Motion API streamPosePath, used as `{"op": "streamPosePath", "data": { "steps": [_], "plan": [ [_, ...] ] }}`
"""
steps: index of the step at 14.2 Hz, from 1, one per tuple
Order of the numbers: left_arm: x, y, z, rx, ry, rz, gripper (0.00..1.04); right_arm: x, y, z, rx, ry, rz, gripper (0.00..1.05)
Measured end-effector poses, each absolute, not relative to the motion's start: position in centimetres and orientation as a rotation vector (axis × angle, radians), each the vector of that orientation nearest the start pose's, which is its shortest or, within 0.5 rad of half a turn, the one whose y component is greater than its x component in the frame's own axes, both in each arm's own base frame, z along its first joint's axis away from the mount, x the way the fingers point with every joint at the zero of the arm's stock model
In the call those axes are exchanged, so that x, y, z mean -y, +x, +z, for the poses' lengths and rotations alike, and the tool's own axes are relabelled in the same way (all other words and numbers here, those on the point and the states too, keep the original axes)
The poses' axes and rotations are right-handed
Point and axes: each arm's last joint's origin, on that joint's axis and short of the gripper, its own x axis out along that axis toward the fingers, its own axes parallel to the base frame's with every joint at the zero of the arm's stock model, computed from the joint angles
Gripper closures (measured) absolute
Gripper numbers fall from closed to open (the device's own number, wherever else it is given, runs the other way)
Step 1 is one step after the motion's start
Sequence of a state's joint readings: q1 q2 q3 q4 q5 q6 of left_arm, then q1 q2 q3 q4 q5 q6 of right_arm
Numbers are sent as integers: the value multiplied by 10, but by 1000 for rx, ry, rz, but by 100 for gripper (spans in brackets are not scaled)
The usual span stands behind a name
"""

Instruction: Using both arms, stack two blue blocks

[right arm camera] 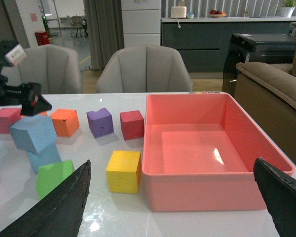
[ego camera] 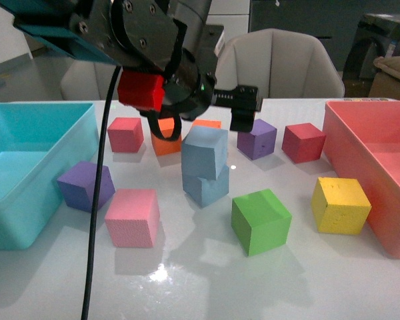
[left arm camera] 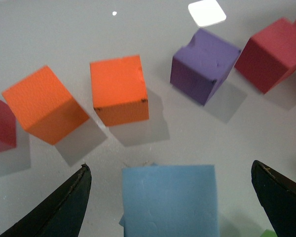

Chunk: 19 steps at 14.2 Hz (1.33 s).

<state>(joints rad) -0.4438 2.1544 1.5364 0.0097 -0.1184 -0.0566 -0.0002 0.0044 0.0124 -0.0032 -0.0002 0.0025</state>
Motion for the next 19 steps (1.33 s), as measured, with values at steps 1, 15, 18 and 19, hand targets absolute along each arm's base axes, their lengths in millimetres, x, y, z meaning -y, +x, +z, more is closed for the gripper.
{"op": "streamPosePath", "data": {
  "steps": [1,15,18,19],
  "plan": [
    [202,426,195,-534,77,-310,7,0,97,167,4,2,0,6],
    [72,194,248,19,-34,21,48,0,97,167,5,2,0,6],
    [45,172,216,-12,-14,0,86,0,97,167,4,2,0,6],
    [37,166,212,3,-18,5,98,0,97,167,4,2,0,6]
  ]
}}
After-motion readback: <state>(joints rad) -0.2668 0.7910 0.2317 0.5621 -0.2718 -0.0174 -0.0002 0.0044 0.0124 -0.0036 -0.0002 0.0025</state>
